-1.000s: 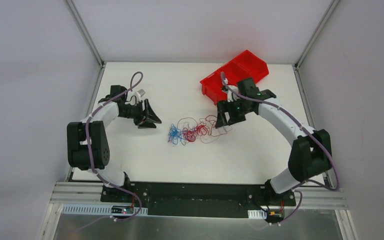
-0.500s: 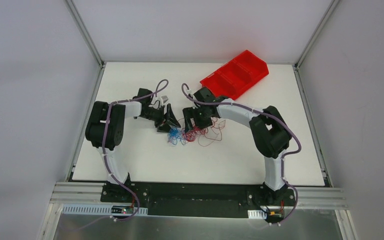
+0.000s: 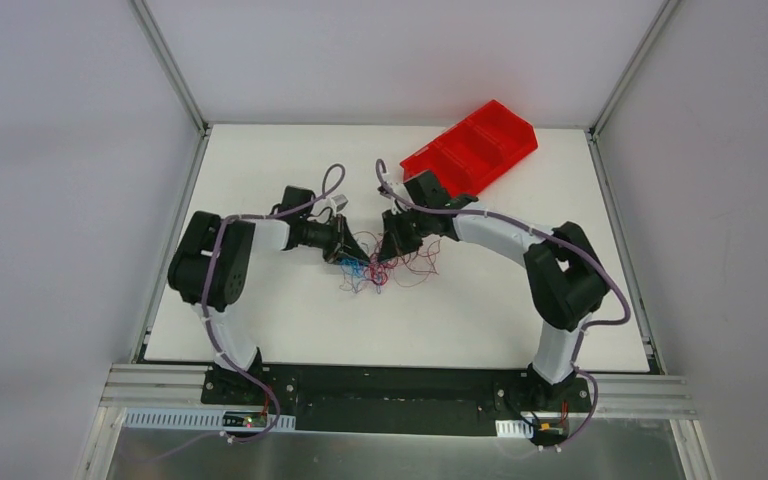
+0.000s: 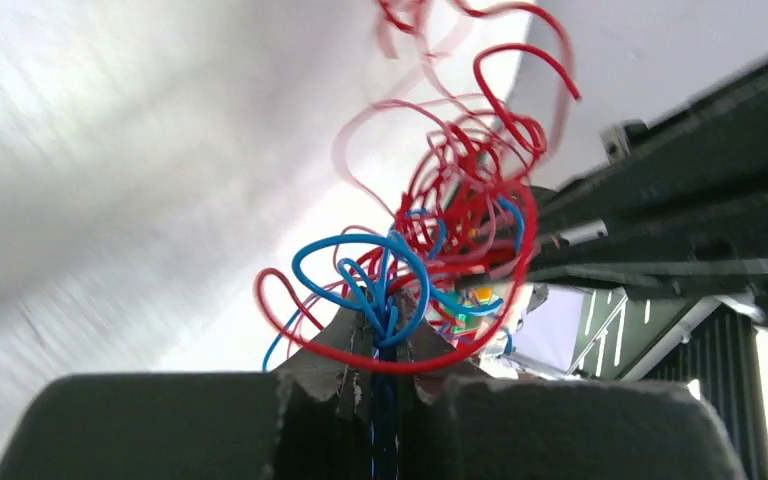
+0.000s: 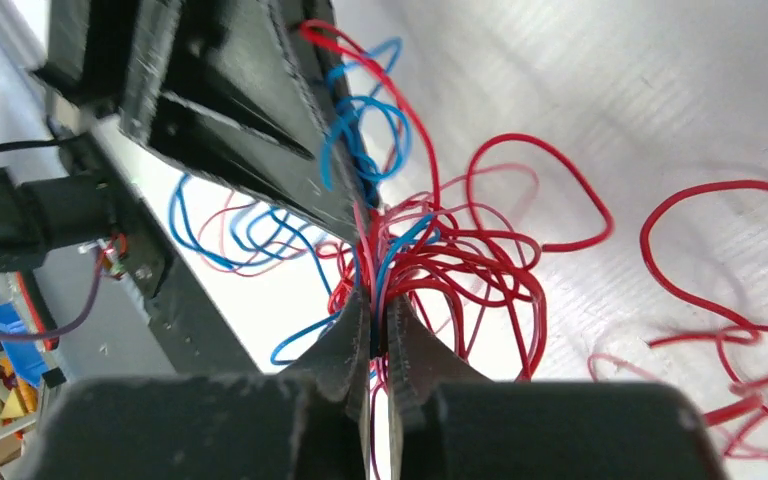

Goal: Untangle the cables

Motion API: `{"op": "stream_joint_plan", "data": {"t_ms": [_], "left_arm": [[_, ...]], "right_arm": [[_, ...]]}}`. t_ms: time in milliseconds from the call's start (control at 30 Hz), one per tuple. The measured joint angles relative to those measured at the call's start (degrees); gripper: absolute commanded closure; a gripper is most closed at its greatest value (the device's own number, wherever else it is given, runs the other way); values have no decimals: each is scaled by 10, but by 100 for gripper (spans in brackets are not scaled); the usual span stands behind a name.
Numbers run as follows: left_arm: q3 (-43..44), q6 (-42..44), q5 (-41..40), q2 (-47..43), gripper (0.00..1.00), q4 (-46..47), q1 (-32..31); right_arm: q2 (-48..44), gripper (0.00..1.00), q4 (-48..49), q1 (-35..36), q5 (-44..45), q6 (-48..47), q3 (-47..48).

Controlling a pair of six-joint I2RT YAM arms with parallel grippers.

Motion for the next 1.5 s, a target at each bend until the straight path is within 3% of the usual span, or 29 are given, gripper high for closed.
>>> {"op": "stream_joint_plan", "data": {"t_ms": [200, 400, 700, 967, 1200, 1333, 1467, 1500], "left_arm": [[-31, 15, 20, -169, 100, -34, 85], [-28, 110, -25, -250, 100, -187, 291], [43, 248, -23, -245, 100, -429, 442], [131, 375, -140, -175, 100, -490, 577], [147, 414, -154, -161, 100, -520, 579], [148, 404, -126, -192, 100, -527, 517], [163, 344, -70, -262, 100, -525, 381], [172, 320, -59, -279, 83, -516, 341]], "right_arm": [[-93, 100, -13, -32, -27, -42, -5], [-189, 100, -127, -182, -4, -109, -6], [-233, 100, -275, -309, -44, -184, -3], [-256, 100, -377, -455, -20, -260, 33], [-268, 100, -417, -445, -34, -280, 35], [-268, 100, -408, -408, -50, -264, 31], [-268, 67, -369, -323, -58, -232, 12], [-268, 51, -361, -303, -59, -223, 10]]}}
